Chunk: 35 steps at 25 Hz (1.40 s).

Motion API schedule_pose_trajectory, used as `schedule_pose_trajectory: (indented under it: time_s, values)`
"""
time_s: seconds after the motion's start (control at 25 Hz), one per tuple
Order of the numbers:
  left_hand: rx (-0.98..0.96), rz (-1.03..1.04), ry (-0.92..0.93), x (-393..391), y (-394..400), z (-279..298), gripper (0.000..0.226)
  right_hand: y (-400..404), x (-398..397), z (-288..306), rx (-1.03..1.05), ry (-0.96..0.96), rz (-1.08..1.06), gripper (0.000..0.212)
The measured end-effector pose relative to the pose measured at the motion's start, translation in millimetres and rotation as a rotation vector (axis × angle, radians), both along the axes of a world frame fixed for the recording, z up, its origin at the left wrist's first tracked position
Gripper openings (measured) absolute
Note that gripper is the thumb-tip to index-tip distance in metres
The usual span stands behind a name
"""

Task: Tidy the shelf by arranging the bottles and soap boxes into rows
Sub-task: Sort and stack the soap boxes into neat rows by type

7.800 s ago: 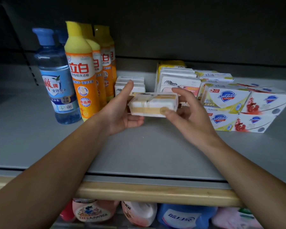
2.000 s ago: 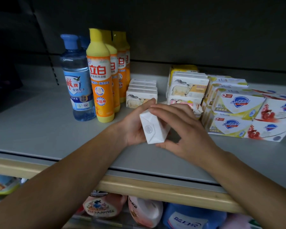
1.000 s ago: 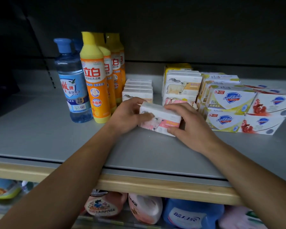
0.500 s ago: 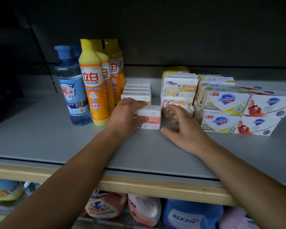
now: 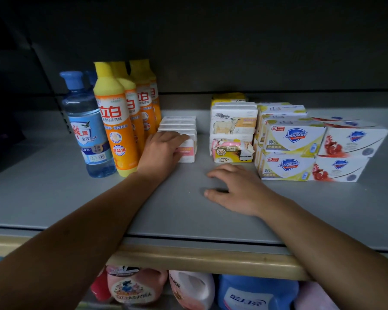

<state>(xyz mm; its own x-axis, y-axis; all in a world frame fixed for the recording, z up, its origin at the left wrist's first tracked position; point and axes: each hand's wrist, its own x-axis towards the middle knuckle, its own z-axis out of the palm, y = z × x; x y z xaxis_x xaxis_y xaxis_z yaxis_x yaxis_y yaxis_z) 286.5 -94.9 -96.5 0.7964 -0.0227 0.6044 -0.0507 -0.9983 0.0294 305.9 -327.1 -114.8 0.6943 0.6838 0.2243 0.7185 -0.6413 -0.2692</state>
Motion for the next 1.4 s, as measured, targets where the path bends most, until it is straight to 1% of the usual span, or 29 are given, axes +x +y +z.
schedule_pose_trajectory:
  time_s: [0.16,0.4,0.48,0.56,0.64,0.72,0.76,0.84,0.92,1.0,1.08,1.16,1.24,1.28,1.32,1.4]
  values:
    - [-0.027,-0.044,-0.032,4,5,-5,0.046,0,1,0,0.011,-0.001,0.004,0.06]
    - [-0.034,-0.056,0.018,1,5,-5,0.05,1,-2,4,0.001,0.022,0.003,0.059]
    - [-0.072,-0.029,0.017,-1,1,-1,0.048,1,-3,5,0.0,0.031,0.001,0.059]
    - [-0.132,-0.028,-0.036,0,-13,7,0.044,0,-3,5,0.006,0.035,-0.001,0.058]
    - [-0.15,-0.115,-0.076,9,-37,16,0.043,1,-3,5,0.017,0.04,-0.001,0.057]
    - [-0.132,-0.159,0.002,21,-62,21,0.046,1,-2,5,0.029,0.061,0.012,0.055]
    - [-0.086,-0.131,0.066,29,-72,22,0.049,1,-2,6,0.041,0.07,0.015,0.053]
    - [0.045,-0.01,0.182,43,-86,23,0.052,0,0,6,0.099,0.061,0.019,0.044]
    - [0.096,0.054,0.229,49,-90,21,0.047,1,0,6,0.214,0.024,0.035,0.029]
    - [0.107,0.044,0.223,47,-90,20,0.038,2,-1,10,0.367,-0.022,0.029,0.021]
    - [0.074,-0.017,0.183,34,-87,24,0.035,1,-3,16,0.57,-0.125,-0.002,0.017]
    - [-0.036,-0.108,0.091,16,-77,32,0.035,-1,-5,22,0.773,-0.258,-0.052,0.013]
    - [-0.241,-0.177,0.019,-6,-66,36,0.035,-2,-7,26,0.909,-0.32,-0.091,0.012]
    - [-0.384,-0.195,0.01,-16,-61,36,0.034,-3,-7,26,0.943,-0.314,-0.111,0.016]
    - [-0.567,-0.215,0.028,-26,-58,34,0.031,-3,-8,26,0.95,-0.292,-0.126,0.025]
    - [-1.022,-0.308,0.101,-39,-57,28,0.028,-3,-9,26,0.884,-0.211,-0.099,0.051]
